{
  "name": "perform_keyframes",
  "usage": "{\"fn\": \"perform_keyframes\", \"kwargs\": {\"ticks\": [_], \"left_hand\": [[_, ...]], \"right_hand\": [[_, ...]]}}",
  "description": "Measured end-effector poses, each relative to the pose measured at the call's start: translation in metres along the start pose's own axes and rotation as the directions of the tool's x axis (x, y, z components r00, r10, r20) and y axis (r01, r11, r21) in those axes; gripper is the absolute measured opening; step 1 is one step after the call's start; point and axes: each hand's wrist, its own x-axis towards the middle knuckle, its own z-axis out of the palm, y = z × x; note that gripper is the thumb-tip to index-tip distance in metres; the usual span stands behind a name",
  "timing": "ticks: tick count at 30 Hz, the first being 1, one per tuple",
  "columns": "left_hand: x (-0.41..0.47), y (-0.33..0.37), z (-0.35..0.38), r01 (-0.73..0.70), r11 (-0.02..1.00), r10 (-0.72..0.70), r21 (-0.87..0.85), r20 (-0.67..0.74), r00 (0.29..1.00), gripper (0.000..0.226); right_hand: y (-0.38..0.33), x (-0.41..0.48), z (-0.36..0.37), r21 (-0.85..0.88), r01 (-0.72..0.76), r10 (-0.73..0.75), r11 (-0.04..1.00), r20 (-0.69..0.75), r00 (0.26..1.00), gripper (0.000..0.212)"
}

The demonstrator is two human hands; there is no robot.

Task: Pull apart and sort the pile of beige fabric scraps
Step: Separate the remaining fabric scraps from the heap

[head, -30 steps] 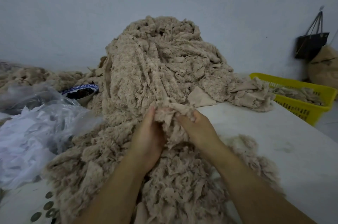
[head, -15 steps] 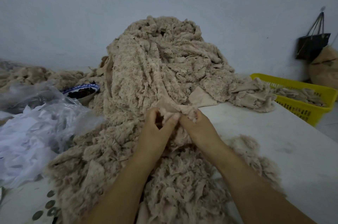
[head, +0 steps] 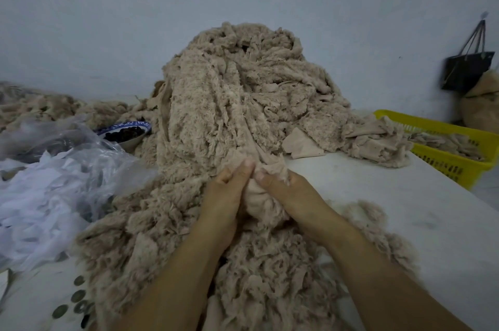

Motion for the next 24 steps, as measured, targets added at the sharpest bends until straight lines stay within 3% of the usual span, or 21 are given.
{"fn": "perform_keyframes", "kwargs": {"ticks": [3, 8, 10, 12, 14, 16, 18, 22, 24], "left_hand": [[0.004, 0.003, -0.005, -0.015, 0.992, 0.003, -0.126, -0.099, 0.995, 0.034], [0.003, 0.004, 0.001, -0.010, 0.962, -0.012, -0.273, -0.080, 0.997, 0.019], [0.012, 0.015, -0.015, -0.063, 0.895, -0.003, -0.442, -0.145, 0.989, 0.004], [0.020, 0.019, -0.032, -0.100, 0.852, -0.028, -0.514, -0.236, 0.971, 0.017], [0.014, 0.017, -0.021, -0.067, 0.932, 0.015, -0.355, -0.148, 0.989, 0.017], [0.009, 0.000, -0.001, -0.048, 0.998, 0.046, -0.046, -0.055, 0.997, 0.025], [0.004, -0.009, 0.009, -0.082, 0.969, 0.087, 0.231, -0.010, 0.996, 0.030], [0.001, -0.007, 0.001, -0.214, 0.902, 0.172, 0.375, 0.143, 0.975, 0.045], [-0.004, -0.009, 0.005, -0.220, 0.848, 0.143, 0.483, 0.191, 0.971, 0.016]], "right_hand": [[-0.002, 0.000, 0.001, 0.038, -0.021, 0.018, 0.999, 0.062, 0.998, 0.023], [-0.009, 0.000, 0.004, 0.093, -0.047, 0.041, 0.995, 0.067, 0.997, 0.029], [-0.013, -0.001, -0.008, 0.212, -0.056, 0.050, 0.976, 0.037, 0.998, 0.024], [-0.015, 0.001, -0.022, 0.365, -0.037, 0.058, 0.930, -0.048, 0.997, 0.021], [-0.015, 0.006, -0.026, 0.436, -0.012, 0.066, 0.900, -0.111, 0.992, 0.023], [-0.011, 0.010, -0.017, 0.445, -0.011, 0.070, 0.895, -0.115, 0.991, 0.028], [-0.007, 0.010, -0.014, 0.431, 0.024, 0.025, 0.902, -0.107, 0.994, 0.031], [-0.007, 0.010, -0.016, 0.387, 0.079, -0.028, 0.919, -0.136, 0.990, 0.044], [-0.007, 0.010, -0.012, 0.374, 0.064, -0.011, 0.925, -0.142, 0.990, 0.053]]}}
